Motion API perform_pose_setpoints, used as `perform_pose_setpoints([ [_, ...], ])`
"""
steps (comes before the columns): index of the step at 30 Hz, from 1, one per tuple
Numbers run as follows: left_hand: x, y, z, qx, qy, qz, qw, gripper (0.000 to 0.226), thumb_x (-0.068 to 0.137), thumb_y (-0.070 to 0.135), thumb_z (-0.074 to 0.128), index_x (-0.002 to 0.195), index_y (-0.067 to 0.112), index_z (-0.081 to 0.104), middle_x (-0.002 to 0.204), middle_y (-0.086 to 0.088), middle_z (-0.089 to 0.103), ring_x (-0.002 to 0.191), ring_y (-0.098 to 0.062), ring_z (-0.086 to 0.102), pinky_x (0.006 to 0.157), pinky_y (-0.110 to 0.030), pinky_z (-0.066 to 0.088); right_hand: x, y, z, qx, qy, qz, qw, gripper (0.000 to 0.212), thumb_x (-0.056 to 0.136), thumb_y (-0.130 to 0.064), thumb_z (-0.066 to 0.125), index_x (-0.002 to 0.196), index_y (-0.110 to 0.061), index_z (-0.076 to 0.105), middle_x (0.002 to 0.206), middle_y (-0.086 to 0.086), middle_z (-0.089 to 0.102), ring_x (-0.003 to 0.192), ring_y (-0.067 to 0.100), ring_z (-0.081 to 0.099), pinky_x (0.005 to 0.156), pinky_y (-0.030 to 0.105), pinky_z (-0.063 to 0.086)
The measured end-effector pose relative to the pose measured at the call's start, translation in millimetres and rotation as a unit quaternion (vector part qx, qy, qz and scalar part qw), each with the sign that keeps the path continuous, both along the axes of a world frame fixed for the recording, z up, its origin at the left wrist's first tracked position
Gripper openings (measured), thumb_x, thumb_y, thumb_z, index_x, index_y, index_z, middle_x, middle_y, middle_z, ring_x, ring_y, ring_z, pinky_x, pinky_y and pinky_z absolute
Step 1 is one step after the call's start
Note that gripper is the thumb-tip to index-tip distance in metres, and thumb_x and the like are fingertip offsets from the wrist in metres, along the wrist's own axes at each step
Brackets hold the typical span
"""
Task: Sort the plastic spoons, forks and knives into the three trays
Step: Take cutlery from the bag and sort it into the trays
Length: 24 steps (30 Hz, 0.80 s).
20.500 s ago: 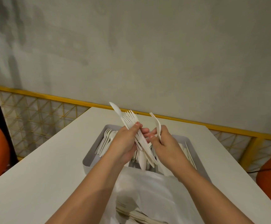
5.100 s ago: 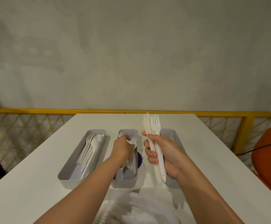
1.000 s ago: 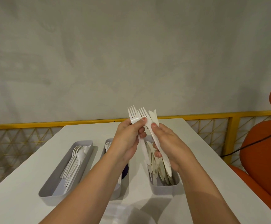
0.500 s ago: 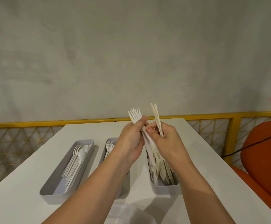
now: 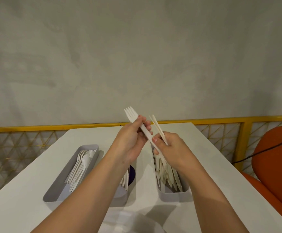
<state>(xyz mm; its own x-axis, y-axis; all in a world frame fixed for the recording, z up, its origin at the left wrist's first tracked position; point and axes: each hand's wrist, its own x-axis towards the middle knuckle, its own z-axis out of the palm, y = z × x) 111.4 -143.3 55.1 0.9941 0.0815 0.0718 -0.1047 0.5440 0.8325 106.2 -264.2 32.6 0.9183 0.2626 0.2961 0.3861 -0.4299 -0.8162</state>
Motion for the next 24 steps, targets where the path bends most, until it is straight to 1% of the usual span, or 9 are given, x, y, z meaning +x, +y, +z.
perform_pose_setpoints([
  [2,-6,2,-2,0.118,-0.005,-0.06,0.991,0.02,0.096,0.018,0.046,0.098,0.006,0.061,0.084,-0.005,0.06,0.075,-0.014,0.057,0.072,-0.026,0.05,0,-1,2,0.037,0.004,-0.012,0.999,0.021,0.098,-0.025,0.043,0.085,-0.015,0.056,0.067,-0.004,0.057,0.061,0.008,0.049,0.059,0.025,0.039],
  [4,-10,6,-4,0.185,-0.014,-0.086,0.979,0.019,0.095,0.014,0.047,0.102,0.009,0.064,0.088,-0.002,0.065,0.079,-0.013,0.061,0.072,-0.025,0.051,-1,-2,3,0.082,0.029,-0.011,0.996,0.023,0.098,-0.026,0.043,0.082,-0.017,0.057,0.065,-0.005,0.057,0.057,0.006,0.046,0.057,0.023,0.035],
  [9,-8,17,-6,0.165,-0.032,-0.075,0.983,0.019,0.095,0.011,0.046,0.092,0.01,0.065,0.076,0.001,0.07,0.072,-0.009,0.063,0.064,-0.019,0.049,-5,1,4,0.129,0.079,0.013,0.988,0.025,0.098,-0.028,0.044,0.078,-0.022,0.058,0.065,-0.005,0.058,0.057,0.006,0.045,0.059,0.023,0.033],
  [13,3,35,-9,0.146,-0.024,-0.014,0.989,0.019,0.094,0.009,0.047,0.089,0.006,0.064,0.069,0.0,0.07,0.067,-0.007,0.063,0.059,-0.015,0.054,-2,-1,3,0.152,0.095,0.0,0.984,0.019,0.099,-0.032,0.04,0.094,-0.023,0.057,0.072,-0.003,0.052,0.054,0.007,0.04,0.053,0.022,0.032],
  [15,9,49,-14,0.196,0.001,0.043,0.98,0.018,0.095,0.009,0.048,0.087,0.005,0.064,0.073,-0.004,0.066,0.069,-0.01,0.061,0.058,-0.014,0.055,-2,-4,4,0.171,0.109,0.006,0.979,0.021,0.099,-0.034,0.039,0.102,-0.02,0.055,0.074,-0.001,0.051,0.051,0.007,0.037,0.047,0.019,0.032],
  [17,17,64,-27,0.309,0.048,0.111,0.943,0.019,0.094,0.012,0.052,0.08,0.005,0.063,0.077,-0.008,0.063,0.064,-0.013,0.06,0.058,-0.016,0.055,-2,-5,5,0.197,0.125,0.017,0.972,0.022,0.099,-0.035,0.039,0.103,-0.019,0.054,0.073,0.0,0.049,0.048,0.006,0.035,0.04,0.015,0.031],
  [18,22,72,-37,0.38,0.078,0.141,0.911,0.02,0.093,0.014,0.054,0.077,0.006,0.063,0.076,-0.01,0.063,0.062,-0.015,0.059,0.06,-0.02,0.055,-3,-6,6,0.211,0.133,0.023,0.968,0.023,0.099,-0.036,0.038,0.102,-0.019,0.054,0.072,0.001,0.048,0.047,0.006,0.034,0.039,0.015,0.029],
  [21,32,87,-64,0.586,0.149,0.162,0.78,0.027,0.091,0.022,0.058,0.07,0.006,0.06,0.062,-0.006,0.057,0.055,-0.017,0.055,0.065,-0.03,0.052,-4,-4,9,0.26,0.166,0.038,0.95,0.025,0.098,-0.041,0.037,0.097,-0.022,0.053,0.068,0.002,0.046,0.046,0.007,0.03,0.036,0.015,0.026],
  [24,36,85,-86,0.705,0.171,0.137,0.675,0.024,0.09,0.021,0.059,0.072,0.006,0.058,0.059,-0.001,0.05,0.056,-0.015,0.05,0.055,-0.022,0.043,-4,-3,11,0.312,0.206,0.057,0.926,0.032,0.098,-0.044,0.034,0.099,-0.019,0.055,0.064,0.002,0.046,0.042,0.007,0.031,0.033,0.016,0.025],
])
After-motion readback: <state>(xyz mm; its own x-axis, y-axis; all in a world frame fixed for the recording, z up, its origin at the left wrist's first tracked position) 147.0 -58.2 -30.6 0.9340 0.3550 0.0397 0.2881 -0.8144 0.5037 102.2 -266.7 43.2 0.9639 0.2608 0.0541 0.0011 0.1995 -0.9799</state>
